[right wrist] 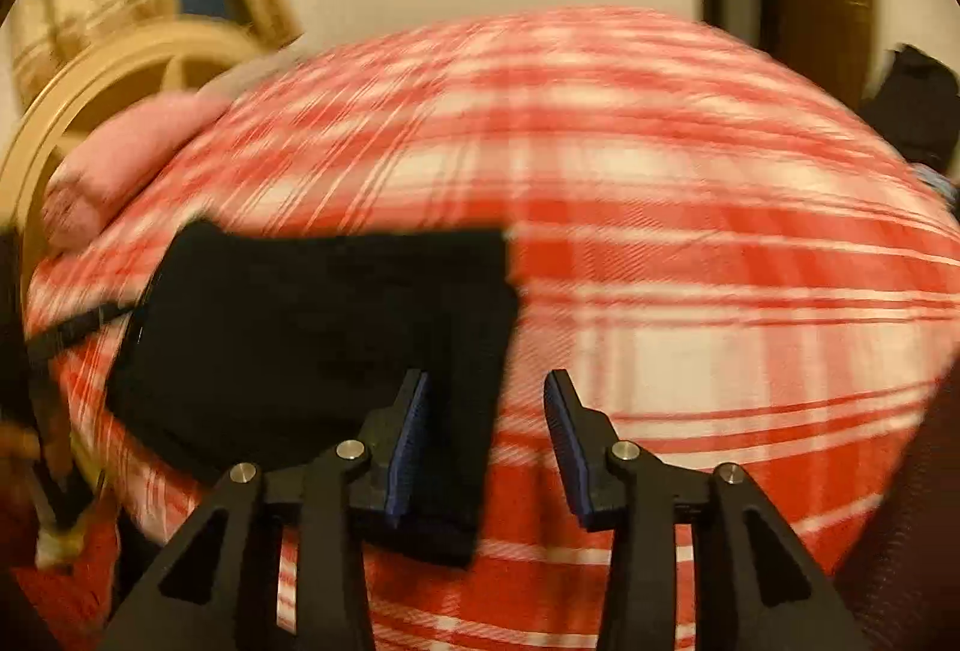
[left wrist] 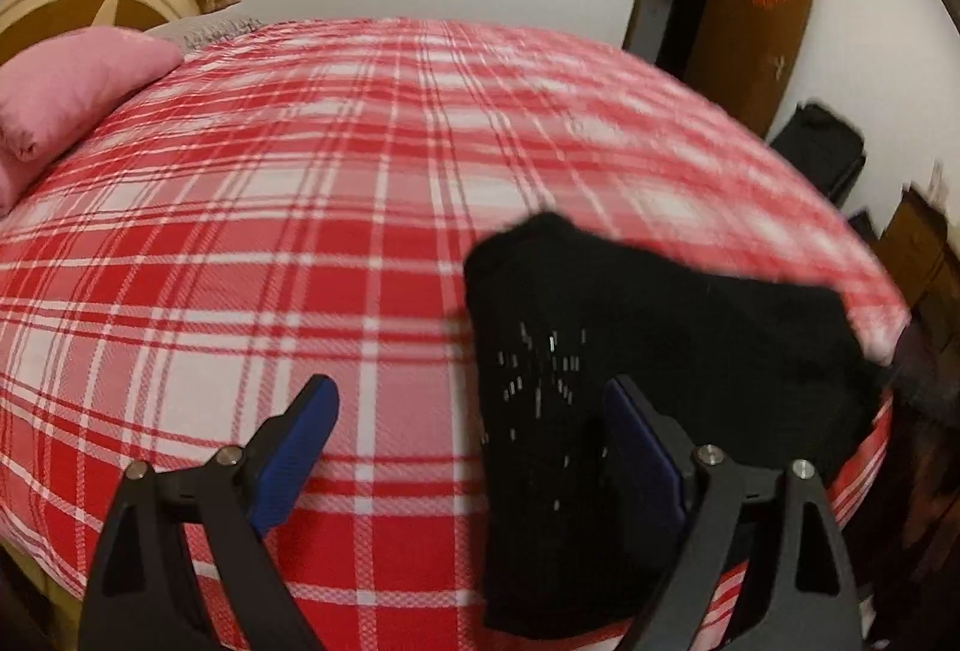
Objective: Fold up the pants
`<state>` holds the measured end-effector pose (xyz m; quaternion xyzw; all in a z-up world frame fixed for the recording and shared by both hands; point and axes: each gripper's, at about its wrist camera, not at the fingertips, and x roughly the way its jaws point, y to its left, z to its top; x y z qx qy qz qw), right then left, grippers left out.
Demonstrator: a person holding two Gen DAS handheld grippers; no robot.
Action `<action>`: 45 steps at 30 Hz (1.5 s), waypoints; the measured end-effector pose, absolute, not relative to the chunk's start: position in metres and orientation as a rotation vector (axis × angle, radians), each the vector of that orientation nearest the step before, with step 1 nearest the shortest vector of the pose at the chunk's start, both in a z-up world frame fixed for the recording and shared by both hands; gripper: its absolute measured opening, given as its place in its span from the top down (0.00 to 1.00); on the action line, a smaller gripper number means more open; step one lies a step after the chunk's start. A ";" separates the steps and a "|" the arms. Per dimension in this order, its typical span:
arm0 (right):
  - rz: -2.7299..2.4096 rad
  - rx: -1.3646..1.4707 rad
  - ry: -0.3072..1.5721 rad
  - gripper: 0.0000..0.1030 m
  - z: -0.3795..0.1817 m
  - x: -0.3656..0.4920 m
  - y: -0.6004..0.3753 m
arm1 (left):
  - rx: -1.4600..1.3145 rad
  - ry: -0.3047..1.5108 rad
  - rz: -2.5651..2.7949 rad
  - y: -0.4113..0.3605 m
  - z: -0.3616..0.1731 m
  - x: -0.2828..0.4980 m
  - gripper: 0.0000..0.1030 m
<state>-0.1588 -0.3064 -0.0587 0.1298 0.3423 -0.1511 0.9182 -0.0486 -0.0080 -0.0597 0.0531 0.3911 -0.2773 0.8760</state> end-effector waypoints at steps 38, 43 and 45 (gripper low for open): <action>-0.006 0.427 0.591 0.53 -0.034 -0.049 -0.263 | 0.270 0.797 -0.506 -0.019 -0.051 -0.064 0.10; -0.180 0.401 0.622 0.53 -0.048 -0.100 -0.285 | 0.269 0.784 -0.526 -0.042 -0.043 -0.048 0.09; -0.220 0.374 0.651 0.53 -0.059 -0.110 -0.285 | 0.292 0.793 -0.527 -0.052 -0.048 -0.046 0.09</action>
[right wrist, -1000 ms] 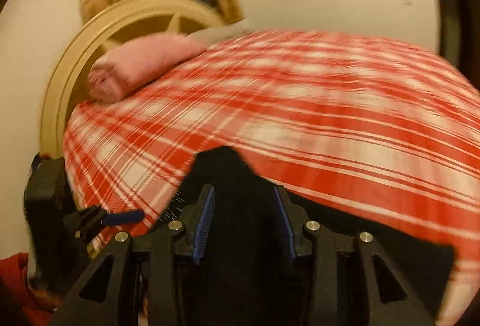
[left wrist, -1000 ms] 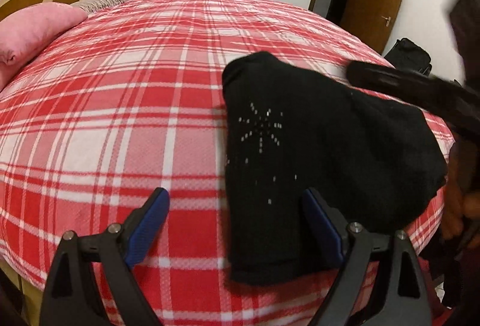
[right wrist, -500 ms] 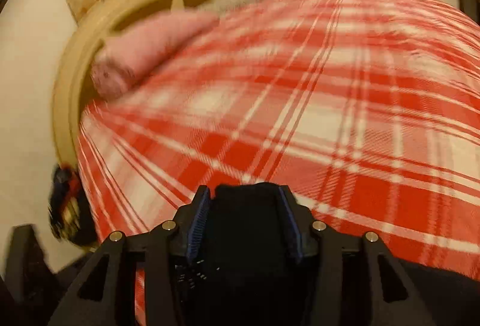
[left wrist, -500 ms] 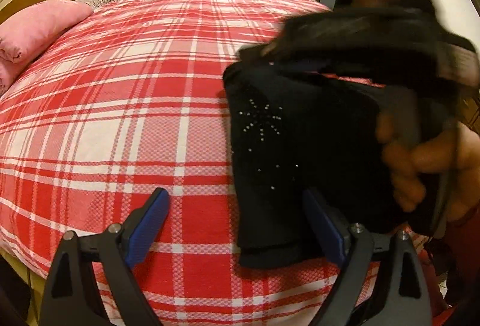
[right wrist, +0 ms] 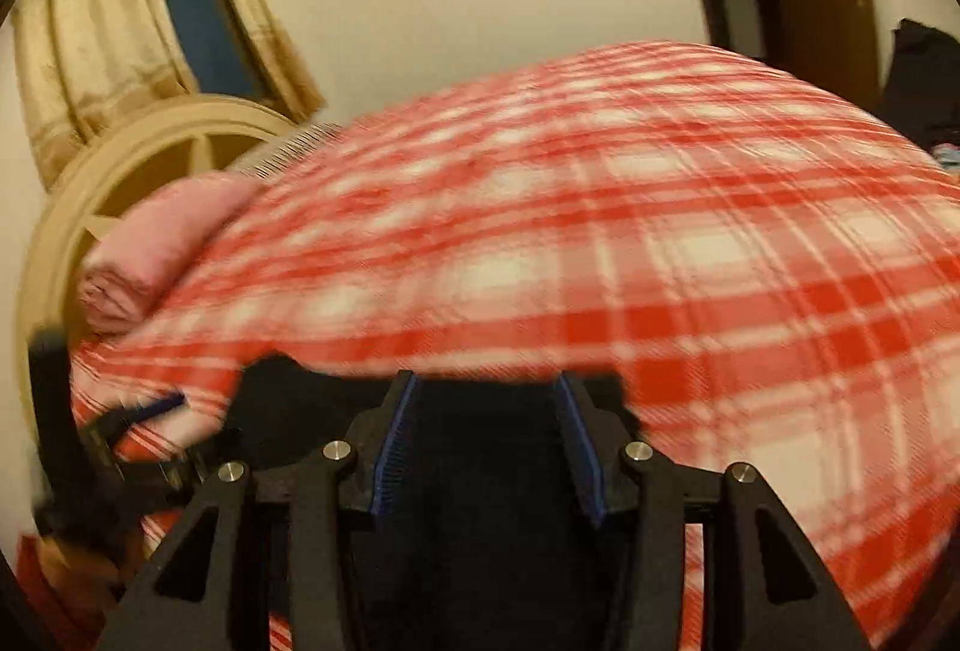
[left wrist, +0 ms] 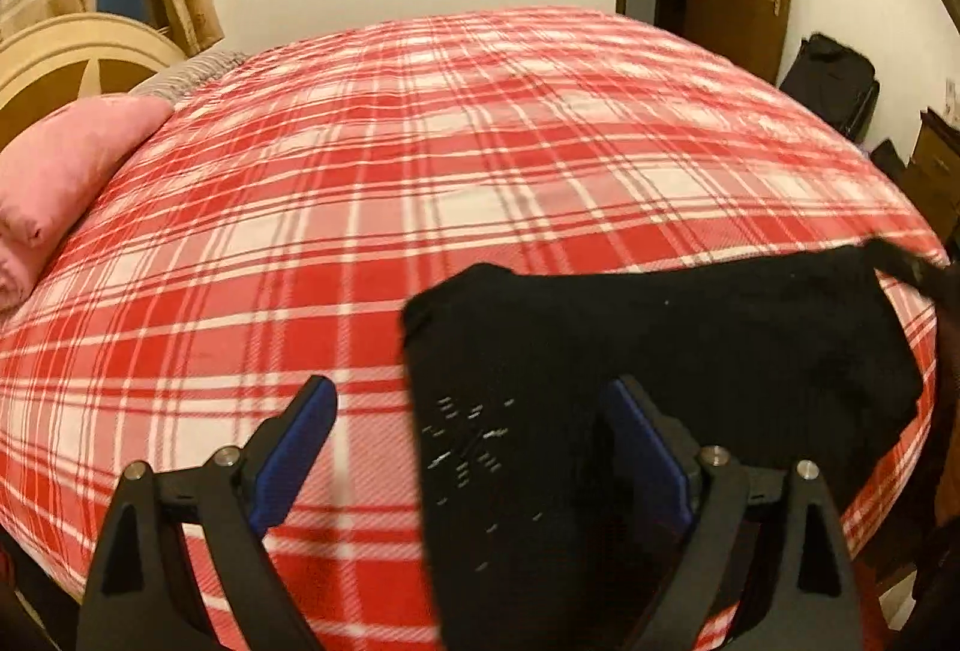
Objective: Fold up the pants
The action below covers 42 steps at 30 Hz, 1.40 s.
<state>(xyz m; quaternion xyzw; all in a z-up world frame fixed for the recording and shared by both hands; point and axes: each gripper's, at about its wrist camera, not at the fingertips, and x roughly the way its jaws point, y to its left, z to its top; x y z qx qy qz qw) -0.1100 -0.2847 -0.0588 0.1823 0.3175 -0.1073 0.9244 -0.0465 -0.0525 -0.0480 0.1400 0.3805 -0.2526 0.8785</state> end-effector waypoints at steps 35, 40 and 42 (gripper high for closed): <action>-0.256 0.590 0.642 0.32 -0.088 -0.171 -0.319 | 0.147 0.914 -0.562 -0.054 -0.064 -0.040 0.00; -0.264 0.585 0.633 0.32 -0.087 -0.169 -0.321 | 0.138 0.950 -0.564 -0.056 -0.075 -0.042 0.00; -0.275 0.575 0.634 0.32 -0.087 -0.171 -0.321 | 0.128 0.952 -0.566 -0.055 -0.076 -0.041 0.00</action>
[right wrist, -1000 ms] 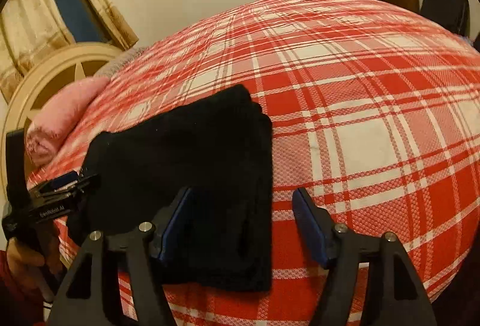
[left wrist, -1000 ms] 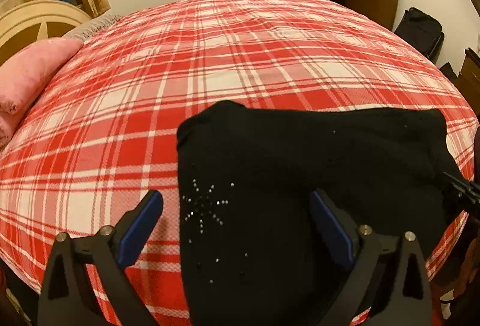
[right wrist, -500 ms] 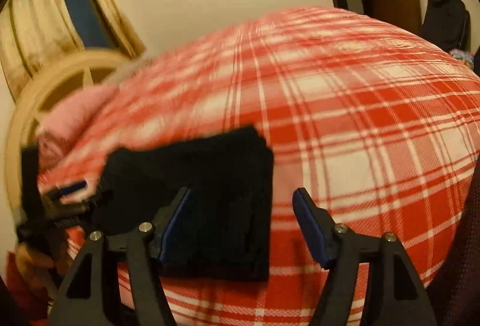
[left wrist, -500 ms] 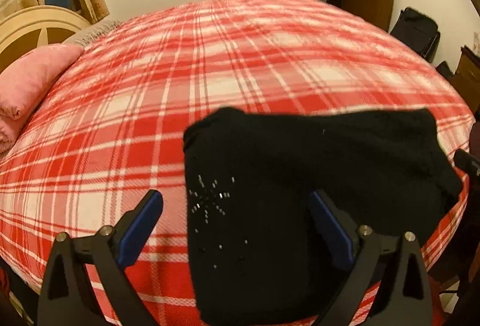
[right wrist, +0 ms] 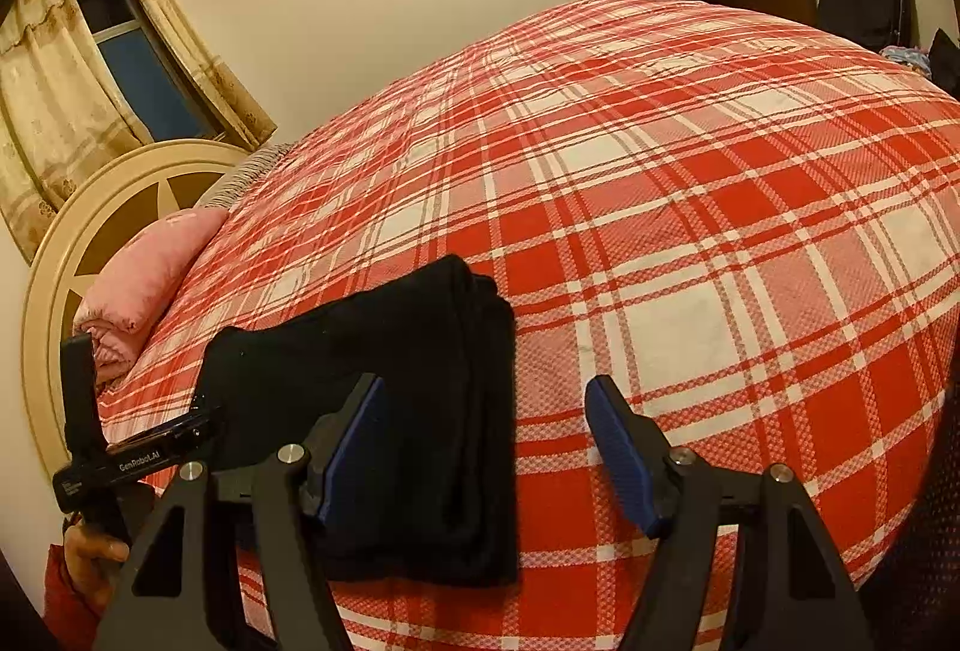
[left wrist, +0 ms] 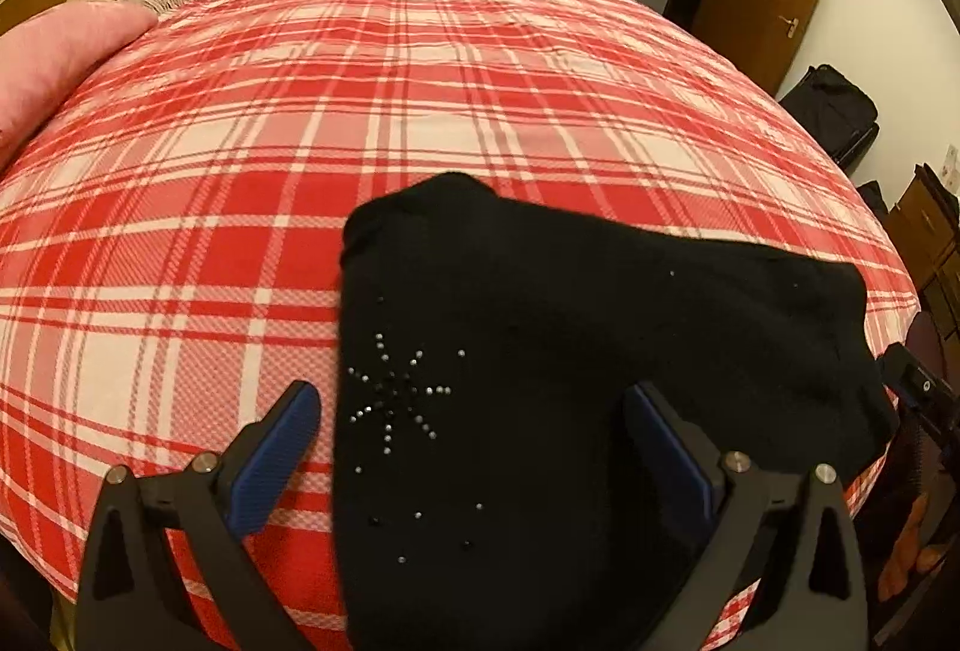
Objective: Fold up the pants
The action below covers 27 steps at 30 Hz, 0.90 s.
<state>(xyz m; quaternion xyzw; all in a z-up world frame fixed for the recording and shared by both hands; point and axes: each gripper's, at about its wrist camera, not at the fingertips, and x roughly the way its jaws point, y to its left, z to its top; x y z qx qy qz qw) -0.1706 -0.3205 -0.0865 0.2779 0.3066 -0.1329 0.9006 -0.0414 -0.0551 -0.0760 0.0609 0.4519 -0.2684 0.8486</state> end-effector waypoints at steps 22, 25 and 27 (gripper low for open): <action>0.390 -0.001 0.738 0.55 -0.072 -0.080 -0.100 | 0.026 0.839 -0.372 0.069 -0.049 -0.022 0.00; 0.439 -0.125 0.717 0.60 -0.081 -0.073 -0.069 | 0.040 0.836 -0.359 0.072 -0.051 -0.022 0.00; 0.392 -0.212 0.705 0.72 -0.087 -0.070 -0.060 | 0.033 0.836 -0.355 0.077 -0.051 -0.022 0.00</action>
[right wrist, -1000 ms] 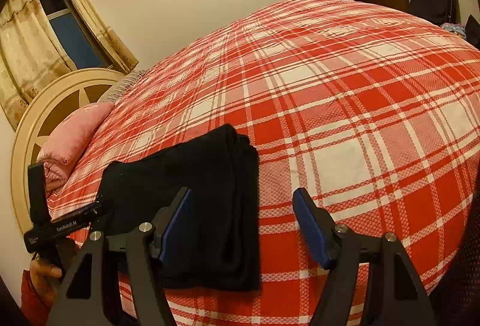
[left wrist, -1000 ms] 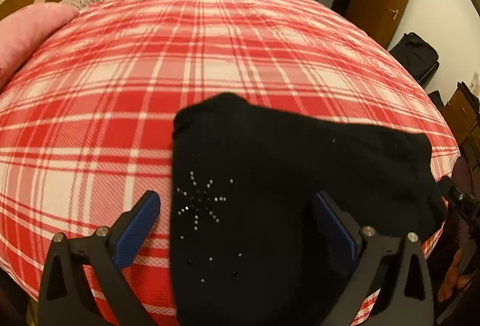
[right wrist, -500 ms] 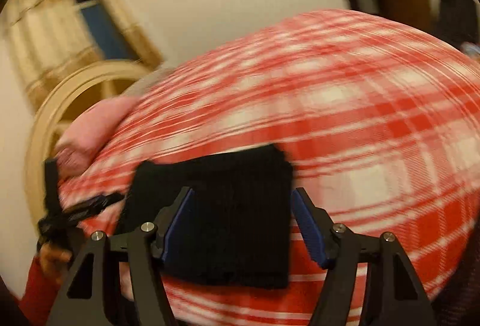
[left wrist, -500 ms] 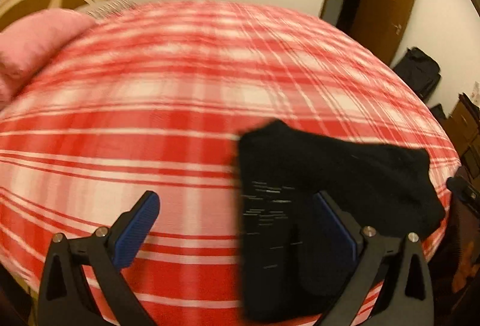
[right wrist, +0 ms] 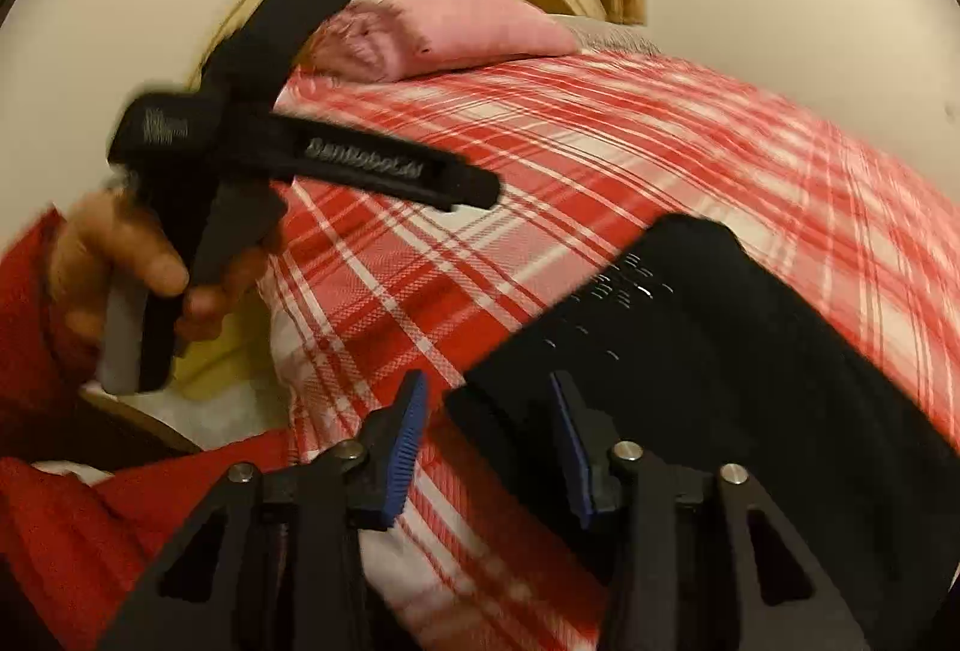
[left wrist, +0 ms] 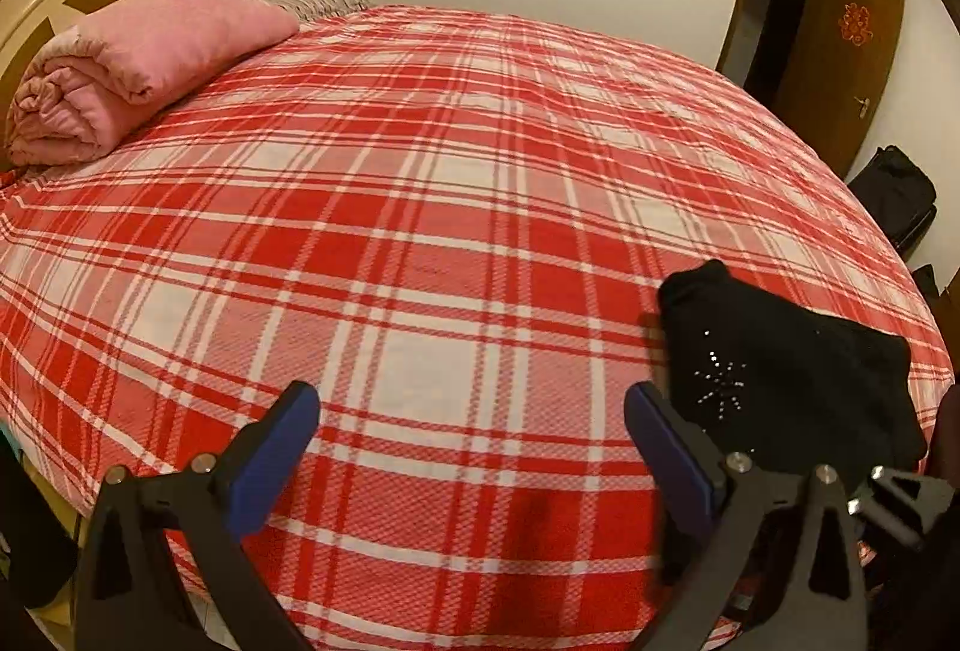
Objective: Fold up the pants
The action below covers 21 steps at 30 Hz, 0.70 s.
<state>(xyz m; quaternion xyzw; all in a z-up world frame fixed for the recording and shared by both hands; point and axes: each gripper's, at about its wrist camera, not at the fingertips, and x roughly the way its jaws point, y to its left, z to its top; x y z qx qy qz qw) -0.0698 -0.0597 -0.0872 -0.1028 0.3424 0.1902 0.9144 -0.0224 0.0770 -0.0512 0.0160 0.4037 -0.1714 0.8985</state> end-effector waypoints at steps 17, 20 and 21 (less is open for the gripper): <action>0.263 -0.424 0.636 0.77 -0.096 -0.058 -0.046 | 0.011 0.838 -0.337 0.087 -0.053 -0.016 0.00; 0.290 -0.391 0.648 0.84 -0.097 -0.055 -0.049 | -0.009 0.839 -0.338 0.089 -0.050 -0.015 0.00; 0.307 -0.357 0.662 0.88 -0.096 -0.056 -0.054 | -0.012 0.837 -0.339 0.090 -0.049 -0.015 0.00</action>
